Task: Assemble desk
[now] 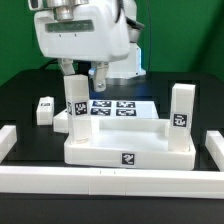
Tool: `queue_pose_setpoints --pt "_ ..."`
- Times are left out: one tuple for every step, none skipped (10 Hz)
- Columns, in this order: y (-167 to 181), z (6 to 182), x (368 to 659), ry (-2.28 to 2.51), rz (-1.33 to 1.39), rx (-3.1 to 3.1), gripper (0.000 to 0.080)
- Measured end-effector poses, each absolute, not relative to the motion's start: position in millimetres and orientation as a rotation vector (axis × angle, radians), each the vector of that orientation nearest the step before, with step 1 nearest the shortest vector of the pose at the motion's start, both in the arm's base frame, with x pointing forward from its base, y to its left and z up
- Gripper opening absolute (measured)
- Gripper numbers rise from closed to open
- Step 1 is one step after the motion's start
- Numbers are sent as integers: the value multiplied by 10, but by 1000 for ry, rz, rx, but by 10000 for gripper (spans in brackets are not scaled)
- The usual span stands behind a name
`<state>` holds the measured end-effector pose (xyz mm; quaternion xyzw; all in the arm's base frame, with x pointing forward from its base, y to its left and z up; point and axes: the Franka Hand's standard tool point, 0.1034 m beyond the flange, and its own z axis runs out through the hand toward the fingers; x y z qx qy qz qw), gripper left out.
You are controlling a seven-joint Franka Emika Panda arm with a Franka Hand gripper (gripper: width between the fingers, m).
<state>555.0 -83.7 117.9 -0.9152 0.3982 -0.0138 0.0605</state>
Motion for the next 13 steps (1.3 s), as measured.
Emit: queue_pose_setpoints --pt "-845 1178 5547 1103 -48 -2813 645" --pt "-845 1177 5547 1009 -54 -2849 645" --pt "-845 1176 5546 916 -59 -2882 649" --pt "-845 1176 5546 801 -66 -2917 649" --pt "-856 1174 5552 671 -80 -2956 649" --pt "-892 1166 5577 505 -114 -3008 649" --pt "-917 1164 5593 372 -137 -3035 649" --pt "-923 1164 5610 269 -157 -3055 649" --pt "-930 1161 5616 114 -170 -3075 649" --pt "-939 1164 5628 3 -185 -3088 649" --pt "-948 1150 5630 -91 -191 -3092 649" --pt "-976 1125 5626 -293 -196 -3092 649" --pt "-995 1112 5618 -364 -194 -3088 649"
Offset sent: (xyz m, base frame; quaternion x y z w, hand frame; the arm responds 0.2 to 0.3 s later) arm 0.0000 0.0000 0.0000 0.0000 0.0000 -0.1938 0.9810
